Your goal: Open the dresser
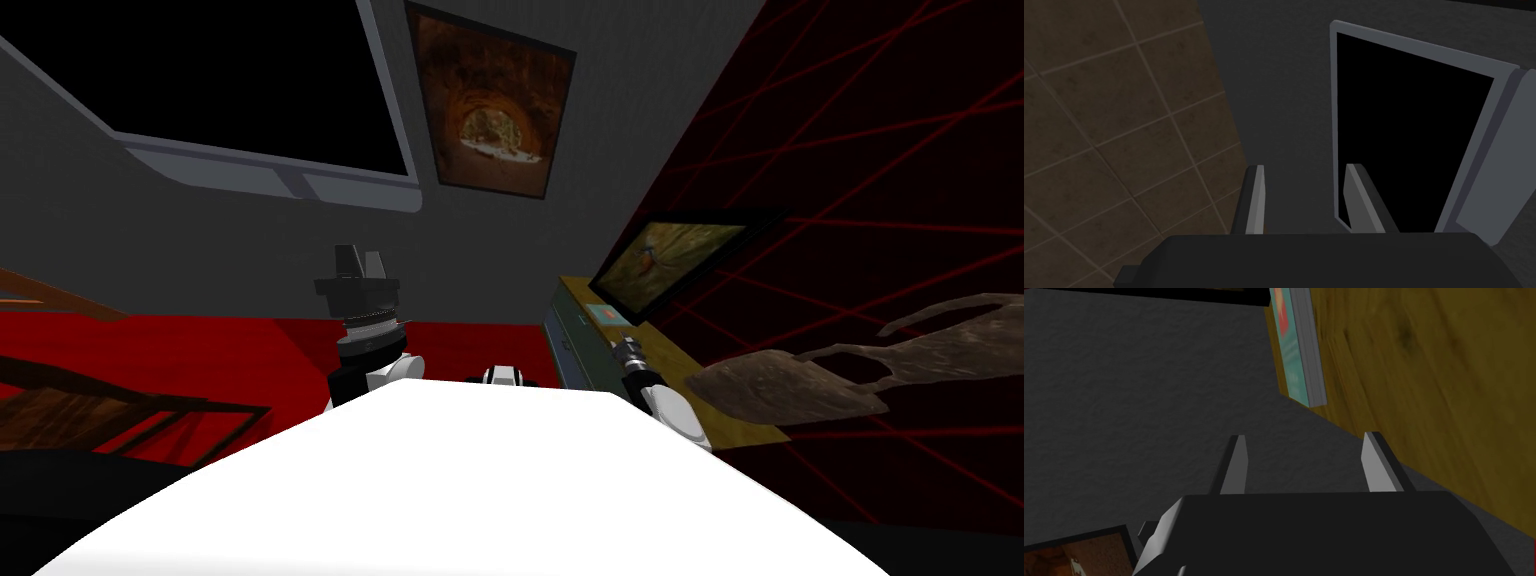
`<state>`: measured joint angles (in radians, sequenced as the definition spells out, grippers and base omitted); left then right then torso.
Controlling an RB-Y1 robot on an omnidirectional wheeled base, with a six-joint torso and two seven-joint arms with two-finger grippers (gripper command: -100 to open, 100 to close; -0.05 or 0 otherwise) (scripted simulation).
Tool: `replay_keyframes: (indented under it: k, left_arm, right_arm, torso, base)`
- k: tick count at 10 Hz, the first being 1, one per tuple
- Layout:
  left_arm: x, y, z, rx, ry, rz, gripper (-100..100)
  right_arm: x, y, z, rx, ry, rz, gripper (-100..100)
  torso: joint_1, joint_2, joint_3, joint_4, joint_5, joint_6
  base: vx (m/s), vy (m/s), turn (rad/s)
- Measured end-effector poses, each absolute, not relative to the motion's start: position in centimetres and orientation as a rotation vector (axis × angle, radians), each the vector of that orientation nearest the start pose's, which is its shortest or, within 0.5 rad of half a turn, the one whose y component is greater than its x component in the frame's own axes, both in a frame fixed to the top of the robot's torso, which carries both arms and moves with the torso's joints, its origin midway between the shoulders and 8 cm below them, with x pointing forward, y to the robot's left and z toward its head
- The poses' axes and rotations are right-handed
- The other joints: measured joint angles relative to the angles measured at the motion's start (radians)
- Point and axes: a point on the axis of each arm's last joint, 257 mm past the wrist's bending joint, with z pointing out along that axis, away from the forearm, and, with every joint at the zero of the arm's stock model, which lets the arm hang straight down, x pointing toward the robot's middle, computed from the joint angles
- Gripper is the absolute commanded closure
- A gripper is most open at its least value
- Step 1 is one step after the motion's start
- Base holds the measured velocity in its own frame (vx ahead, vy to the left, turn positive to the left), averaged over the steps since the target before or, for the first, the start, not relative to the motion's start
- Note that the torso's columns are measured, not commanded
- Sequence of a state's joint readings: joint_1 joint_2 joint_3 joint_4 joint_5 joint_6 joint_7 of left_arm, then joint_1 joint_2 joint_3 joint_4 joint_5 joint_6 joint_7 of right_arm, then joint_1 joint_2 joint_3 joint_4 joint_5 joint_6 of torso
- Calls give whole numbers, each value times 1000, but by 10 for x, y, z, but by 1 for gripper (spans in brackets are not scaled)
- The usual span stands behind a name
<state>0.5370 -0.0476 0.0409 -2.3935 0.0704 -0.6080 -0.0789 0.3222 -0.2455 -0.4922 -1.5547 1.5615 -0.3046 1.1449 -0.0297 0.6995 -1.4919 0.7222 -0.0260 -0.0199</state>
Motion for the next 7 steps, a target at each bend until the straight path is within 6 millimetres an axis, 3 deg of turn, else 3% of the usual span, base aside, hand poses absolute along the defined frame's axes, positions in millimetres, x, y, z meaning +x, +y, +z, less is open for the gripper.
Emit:
replay_keyframes:
  k: [7]
  left_arm:
    - [291,300,81,-546,418,-1246,0]
  right_arm:
    - [362,-551,-334,-1245,1717,-1284,-100]
  torso:
    - [-4,-8,-3,-2,-6,-6]
  base:
    - [38,46,50]
